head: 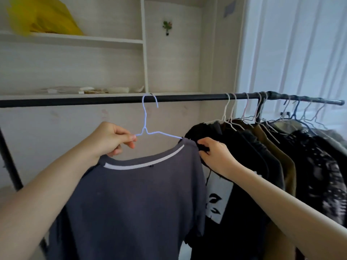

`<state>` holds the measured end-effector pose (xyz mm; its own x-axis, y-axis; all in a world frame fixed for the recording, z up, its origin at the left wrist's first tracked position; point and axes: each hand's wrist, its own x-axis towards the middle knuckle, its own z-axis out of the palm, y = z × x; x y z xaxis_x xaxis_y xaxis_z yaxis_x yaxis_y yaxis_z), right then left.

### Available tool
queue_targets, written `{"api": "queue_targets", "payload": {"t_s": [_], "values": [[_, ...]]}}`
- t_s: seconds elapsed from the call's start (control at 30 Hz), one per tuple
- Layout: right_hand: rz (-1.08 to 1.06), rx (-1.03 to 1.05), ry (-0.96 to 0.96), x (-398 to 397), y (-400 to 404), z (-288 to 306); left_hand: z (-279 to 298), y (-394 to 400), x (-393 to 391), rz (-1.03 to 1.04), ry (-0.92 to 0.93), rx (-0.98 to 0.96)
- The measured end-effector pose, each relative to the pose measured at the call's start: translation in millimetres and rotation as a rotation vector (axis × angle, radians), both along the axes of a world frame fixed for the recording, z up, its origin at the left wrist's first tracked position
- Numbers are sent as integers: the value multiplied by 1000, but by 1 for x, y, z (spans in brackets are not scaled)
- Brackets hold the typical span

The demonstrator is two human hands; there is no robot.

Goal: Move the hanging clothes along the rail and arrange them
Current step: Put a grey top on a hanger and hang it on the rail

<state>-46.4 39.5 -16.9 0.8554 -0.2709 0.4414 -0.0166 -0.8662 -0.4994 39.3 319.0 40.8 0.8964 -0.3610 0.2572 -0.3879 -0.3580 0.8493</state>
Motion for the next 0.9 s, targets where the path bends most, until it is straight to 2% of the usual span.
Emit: {"api": "queue_targets", "payload": {"t_s": [0.17, 0.33, 0.43, 0.67, 0.8, 0.9], "values": [[-154, -33, -61, -15, -37, 20, 6, -61, 4, 15, 75, -83], [-281, -76, -138, -24, -70, 36, 15, -113, 9, -110, 315, -233], [-322, -74, -92, -23, -87, 40, 18, -144, 11, -217, 444, -328], [-357, -12, 38, -16, -110, 34, 26, -199, 3, -305, 604, -538], [-328, 20, 96, -11, -123, 23, 36, -218, 9, -329, 701, -710], [-276, 1, 154, -8, -124, 20, 38, -239, 12, -280, 688, -822]]}}
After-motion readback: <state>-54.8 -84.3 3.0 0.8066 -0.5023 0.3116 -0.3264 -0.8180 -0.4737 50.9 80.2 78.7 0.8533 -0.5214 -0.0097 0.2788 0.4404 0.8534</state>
